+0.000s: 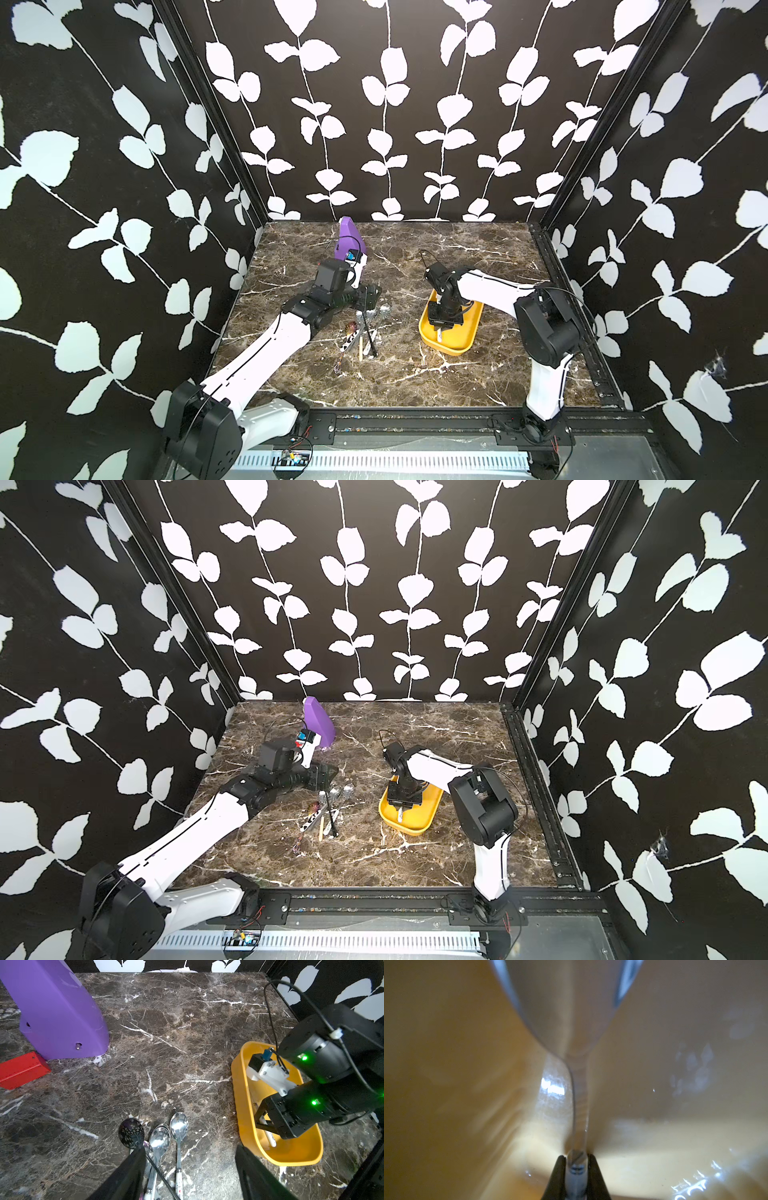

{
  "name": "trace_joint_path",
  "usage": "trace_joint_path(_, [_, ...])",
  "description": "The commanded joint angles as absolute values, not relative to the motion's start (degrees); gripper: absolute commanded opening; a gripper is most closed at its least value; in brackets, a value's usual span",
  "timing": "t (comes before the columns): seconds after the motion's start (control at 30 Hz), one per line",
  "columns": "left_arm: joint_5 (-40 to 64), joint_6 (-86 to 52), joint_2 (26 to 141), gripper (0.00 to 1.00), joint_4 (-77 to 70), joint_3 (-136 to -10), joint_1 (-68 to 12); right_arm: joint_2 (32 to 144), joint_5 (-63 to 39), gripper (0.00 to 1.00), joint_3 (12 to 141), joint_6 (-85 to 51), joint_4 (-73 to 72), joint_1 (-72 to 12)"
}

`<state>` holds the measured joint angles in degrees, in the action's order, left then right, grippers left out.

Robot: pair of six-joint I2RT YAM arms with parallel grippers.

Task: Put the spoon into the storage box
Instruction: Place the spoon in the storage box, then pick up the spoon from the center of the board.

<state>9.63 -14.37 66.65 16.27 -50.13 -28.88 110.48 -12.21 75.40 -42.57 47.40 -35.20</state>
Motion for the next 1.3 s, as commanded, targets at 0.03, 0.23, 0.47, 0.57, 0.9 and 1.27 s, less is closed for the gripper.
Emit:
trace_joint_path(0.03, [10.97, -14.65, 67.68, 0.73, 14.95, -50.1, -28.71, 112.23, -11.42, 0.13, 78.07, -43.8, 48.21, -35.47])
trace_joint_path(0.23, [12.04, -14.26, 68.19, 0.73, 15.19, -50.62, -28.74, 111.62, -12.31, 0.29, 79.41, -43.65, 48.54, -35.42])
trace_joint_path(0.47, [12.03, -14.24, 67.89, 0.73, 13.49, -48.87, -28.74, 107.77, -11.83, 0.32, 78.4, -42.96, 46.52, -35.26])
trace_joint_path(0.57, [12.24, -13.59, 67.96, 0.73, 14.18, -49.31, -28.74, 105.65, -10.75, 0.32, 77.59, -41.56, 45.11, -35.03])
trace_joint_path(0.9, [9.86, -15.22, 68.81, 0.72, 19.68, -51.22, -28.75, 95.2, -3.05, 0.39, 70.9, -37.51, 34.62, -34.99])
trace_joint_path(1.27, [13.08, -17.48, 74.72, 0.63, 31.06, -50.98, -33.81, 87.53, 0.55, 0.45, 66.37, -33.67, 27.95, -34.98])
